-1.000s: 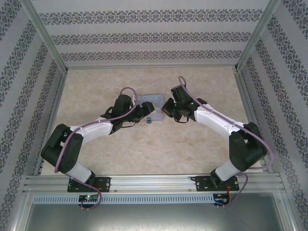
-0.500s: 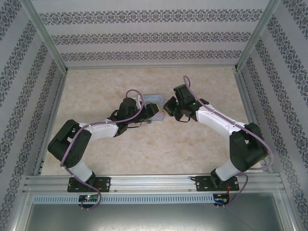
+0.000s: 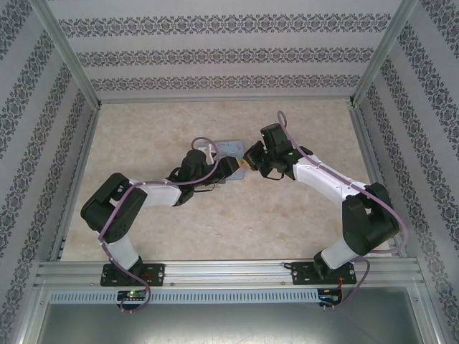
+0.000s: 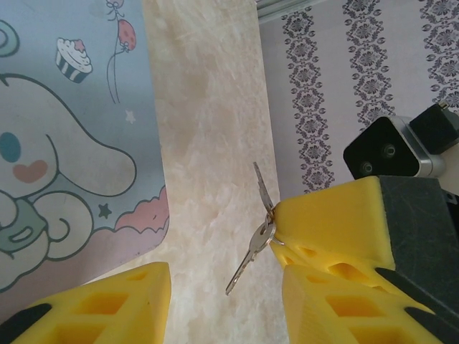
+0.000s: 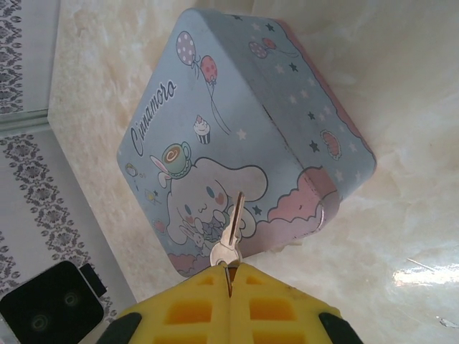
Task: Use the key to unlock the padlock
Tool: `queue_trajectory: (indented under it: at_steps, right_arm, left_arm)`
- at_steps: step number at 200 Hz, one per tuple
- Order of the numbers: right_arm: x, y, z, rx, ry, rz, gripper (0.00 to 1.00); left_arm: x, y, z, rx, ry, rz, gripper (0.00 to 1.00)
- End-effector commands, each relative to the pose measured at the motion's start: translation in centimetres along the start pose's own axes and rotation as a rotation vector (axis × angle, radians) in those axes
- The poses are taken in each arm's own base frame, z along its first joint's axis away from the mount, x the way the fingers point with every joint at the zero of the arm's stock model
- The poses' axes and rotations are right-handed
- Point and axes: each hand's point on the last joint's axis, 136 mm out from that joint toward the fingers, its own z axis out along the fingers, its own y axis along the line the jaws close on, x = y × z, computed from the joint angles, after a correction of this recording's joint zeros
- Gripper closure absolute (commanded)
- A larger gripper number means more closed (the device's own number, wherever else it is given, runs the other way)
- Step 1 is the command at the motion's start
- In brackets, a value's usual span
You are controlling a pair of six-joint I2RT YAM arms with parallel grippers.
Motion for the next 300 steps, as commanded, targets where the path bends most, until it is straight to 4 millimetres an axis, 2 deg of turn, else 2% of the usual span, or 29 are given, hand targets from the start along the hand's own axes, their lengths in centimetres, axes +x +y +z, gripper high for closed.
queue_trajectory:
  at_steps: [1, 118, 174, 229, 263, 300]
  right_arm:
    - [-0.1, 0.1, -0.4, -0.019, 0.002, 0.015, 1.00]
    - [0.3, -0.7, -0.1, -0.017, 0.016, 0.029, 1.00]
    - [0.4, -0.6, 0.0, -0.019, 0.019, 0.029, 1.00]
    - [0.3, -0.6, 0.0, -0.017, 0.016, 0.031, 1.00]
    - [0.3, -0.7, 0.1, -0.014, 0.017, 0.032, 1.00]
    - [0.4, -0.7, 0.1, -0.013, 0.017, 0.033, 1.00]
  left_arm:
    - [0.0, -1.2, 0.6, 0.050, -0.017, 0.016, 0.55]
    - [-0.5, -2.1, 1.7, 0.082, -0.026, 0.026, 0.60]
    - [-0.4, -2.0, 2.0, 0.088, -0.024, 0.023, 0.65]
    - [-0.1, -1.9, 2.1, 0.091, -0.019, 0.025, 0.74]
    - [0.1, -1.9, 2.2, 0.092, -0.014, 0.026, 0.76]
    - [0.2, -1.7, 2.2, 0.088, -0.011, 0.029, 0.84]
